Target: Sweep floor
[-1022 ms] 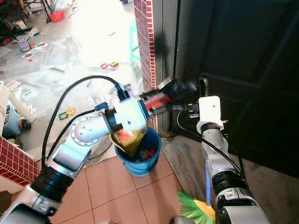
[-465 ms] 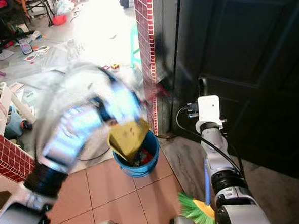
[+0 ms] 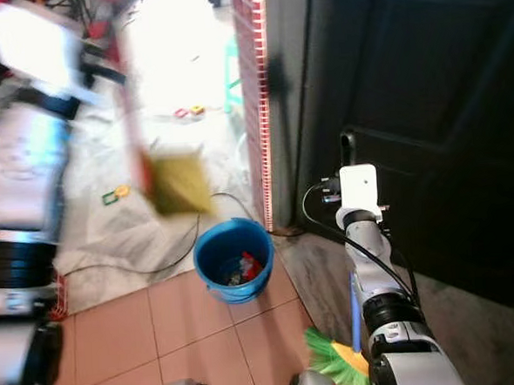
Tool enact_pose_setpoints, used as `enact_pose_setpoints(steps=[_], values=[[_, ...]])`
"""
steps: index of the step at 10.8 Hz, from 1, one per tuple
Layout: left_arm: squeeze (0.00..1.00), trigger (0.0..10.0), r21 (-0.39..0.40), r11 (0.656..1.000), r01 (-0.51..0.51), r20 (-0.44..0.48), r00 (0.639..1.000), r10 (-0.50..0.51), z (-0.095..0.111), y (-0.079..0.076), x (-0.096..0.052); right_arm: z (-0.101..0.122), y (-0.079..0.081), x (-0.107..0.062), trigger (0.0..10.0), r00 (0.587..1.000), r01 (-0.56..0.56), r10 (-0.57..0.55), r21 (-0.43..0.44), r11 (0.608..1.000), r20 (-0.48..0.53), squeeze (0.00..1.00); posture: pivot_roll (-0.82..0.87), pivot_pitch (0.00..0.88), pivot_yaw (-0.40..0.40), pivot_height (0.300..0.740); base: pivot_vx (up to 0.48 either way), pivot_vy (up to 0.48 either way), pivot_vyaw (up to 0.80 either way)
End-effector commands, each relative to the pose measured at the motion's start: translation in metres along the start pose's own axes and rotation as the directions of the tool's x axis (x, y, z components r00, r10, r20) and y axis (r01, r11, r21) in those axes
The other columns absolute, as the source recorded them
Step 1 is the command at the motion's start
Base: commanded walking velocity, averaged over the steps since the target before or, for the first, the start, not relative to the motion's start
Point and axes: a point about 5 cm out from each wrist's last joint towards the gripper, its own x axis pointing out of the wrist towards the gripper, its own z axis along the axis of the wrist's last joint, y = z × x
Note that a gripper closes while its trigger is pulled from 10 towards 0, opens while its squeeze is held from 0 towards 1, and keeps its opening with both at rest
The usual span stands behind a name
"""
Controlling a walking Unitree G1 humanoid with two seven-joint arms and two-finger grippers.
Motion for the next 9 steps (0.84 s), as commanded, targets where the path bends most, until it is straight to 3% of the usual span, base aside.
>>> enact_pose_setpoints(steps=[1, 2, 3, 5, 9], values=[[0.0, 10.0, 0.069, 0.997, -0.036, 0.029, 0.999, 0.034, 0.006, 0.008, -0.002, 0.004, 0.006, 0.001, 10.0, 0.999, -0.024, 0.024, 0.017, 1.0, 0.024, 0.0, -0.03, 0.0, 0.015, 0.74, 0.0, 0.0, 0.0], [0.0, 10.0, 0.082, 0.995, -0.06, -0.056, 0.996, 0.065, -0.011, 0.007, -0.017, 0.003, 0.008, 0.0, 10.0, 0.999, -0.035, 0.034, 0.022, 0.999, 0.023, 0.0, -0.03, 0.0, 0.015, 0.74, 0.0, 0.0, 0.0], [0.0, 10.0, 0.075, 0.995, -0.059, -0.149, 0.986, 0.07, -0.03, -0.004, -0.039, 0.003, 0.008, -0.002, 10.0, 0.999, -0.042, 0.042, 0.029, 0.999, 0.022, 0.0, -0.02, 0.0, 0.012, 0.74, 0.0, 0.0, 0.0], [0.0, 10.0, 0.088, 0.996, -0.003, -0.274, 0.961, 0.027, -0.058, -0.036, -0.077, -0.003, 0.01, -0.005, 10.0, 0.998, -0.06, 0.06, 0.036, 0.998, 0.007, 0.0, -0.01, 0.0, 0.003, 0.74, 0.0, 0.0, 0.0], [0.0, 10.0, 0.046, 0.998, -0.047, -0.478, 0.876, 0.063, -0.097, -0.069, -0.124, 0.001, 0.017, -0.009, 10.0, 0.993, -0.111, 0.108, 0.068, 0.992, 0.045, 0.0, -0.03, 0.0, 0.02, 0.74, 0.0, 0.0, 0.0]])
